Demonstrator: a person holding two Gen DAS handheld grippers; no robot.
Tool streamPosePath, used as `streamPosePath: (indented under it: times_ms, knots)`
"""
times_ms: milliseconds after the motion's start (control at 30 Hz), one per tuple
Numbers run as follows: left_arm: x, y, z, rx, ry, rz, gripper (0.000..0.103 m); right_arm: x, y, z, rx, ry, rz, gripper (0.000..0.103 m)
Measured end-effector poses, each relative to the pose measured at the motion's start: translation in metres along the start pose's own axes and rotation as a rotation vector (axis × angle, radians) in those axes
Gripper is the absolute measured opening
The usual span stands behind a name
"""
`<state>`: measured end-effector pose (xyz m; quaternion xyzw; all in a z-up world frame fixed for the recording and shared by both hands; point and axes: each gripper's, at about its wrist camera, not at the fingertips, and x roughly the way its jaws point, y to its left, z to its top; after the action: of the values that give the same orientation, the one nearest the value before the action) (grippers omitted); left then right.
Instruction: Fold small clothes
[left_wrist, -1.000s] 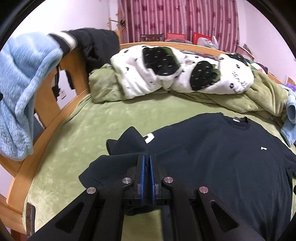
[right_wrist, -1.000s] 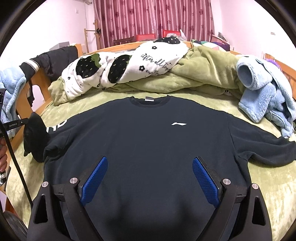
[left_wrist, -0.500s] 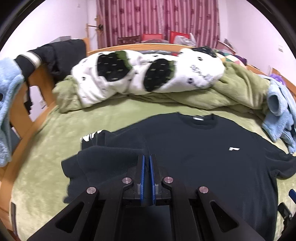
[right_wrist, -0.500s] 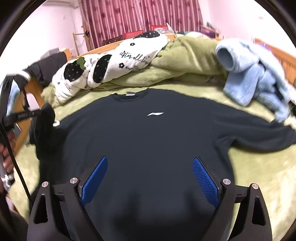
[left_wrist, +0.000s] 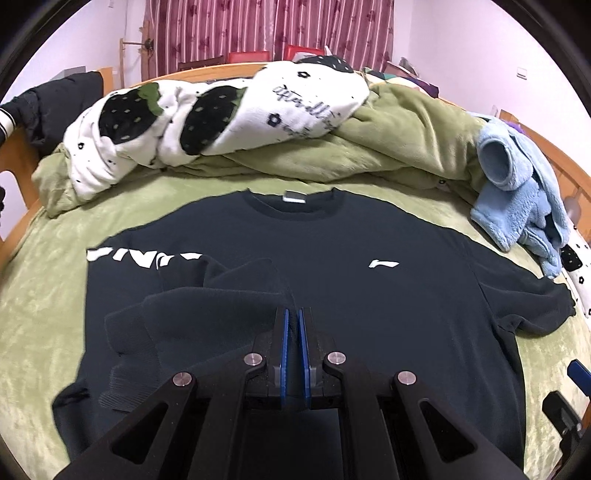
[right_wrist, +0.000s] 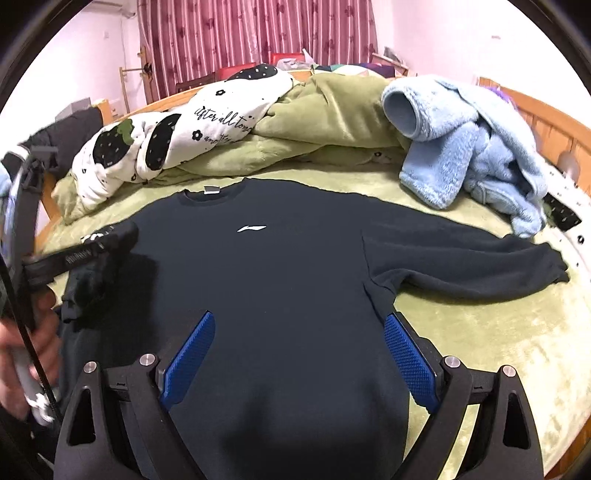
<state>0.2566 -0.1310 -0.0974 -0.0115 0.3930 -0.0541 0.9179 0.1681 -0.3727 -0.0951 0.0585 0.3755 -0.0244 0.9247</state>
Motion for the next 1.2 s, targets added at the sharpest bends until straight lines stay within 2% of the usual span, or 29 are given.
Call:
streamPosePath:
  times_ms: [133,233,267,300,333,367,467,700,867,933,967,1100,1167,1200]
  knots:
    - [0.001,-0.006,-0.001,-0.009,0.009,-0.050,0.008,0.006,-0.011,0.005,0.034,0.006,0.003,0.086]
    - [-0.008,-0.008,0.000,0.011,-0.003,-0.043,0.020,0.011,-0.014,0.007,0.046,0.017,0.007,0.070]
    - [-0.014,-0.007,-0.001,0.015,-0.012,-0.042,0.031,0.013,-0.013,0.009,0.056,0.026,0.020,0.064]
    - [-0.018,-0.005,-0.001,0.013,-0.014,-0.040,0.046,0.015,-0.012,0.010,0.062,0.031,0.039,0.058]
    - [-0.025,-0.001,-0.003,0.002,-0.020,-0.036,0.056,0.015,-0.009,0.012,0.064,0.035,0.055,0.055]
    - [-0.030,0.004,-0.003,-0.011,-0.031,-0.035,0.070,0.015,-0.006,0.012,0.065,0.037,0.064,0.051]
    - [-0.050,0.031,-0.006,-0.041,-0.065,-0.007,0.071,0.013,0.009,0.013,0.052,0.029,0.074,0.045]
    - [-0.081,0.120,-0.016,-0.128,-0.100,0.083,0.071,0.003,0.072,0.004,-0.078,-0.010,0.034,0.044]
    - [-0.088,0.177,-0.025,-0.158,-0.103,0.168,0.071,0.008,0.120,-0.001,-0.123,0.015,0.121,0.041]
    - [-0.087,0.193,-0.029,-0.144,-0.105,0.204,0.071,0.011,0.138,-0.001,-0.139,0.027,0.170,0.035]
    - [-0.085,0.201,-0.031,-0.137,-0.101,0.213,0.071,0.014,0.149,-0.001,-0.147,0.037,0.197,0.028]
    - [-0.076,0.225,-0.037,-0.142,-0.071,0.180,0.071,0.030,0.185,-0.004,-0.163,0.089,0.252,0.028]
    - [-0.071,0.232,-0.039,-0.109,-0.053,0.174,0.071,0.040,0.206,-0.005,-0.188,0.098,0.253,0.028]
    - [-0.068,0.235,-0.040,-0.103,-0.049,0.172,0.071,0.043,0.213,-0.006,-0.198,0.095,0.249,0.032]
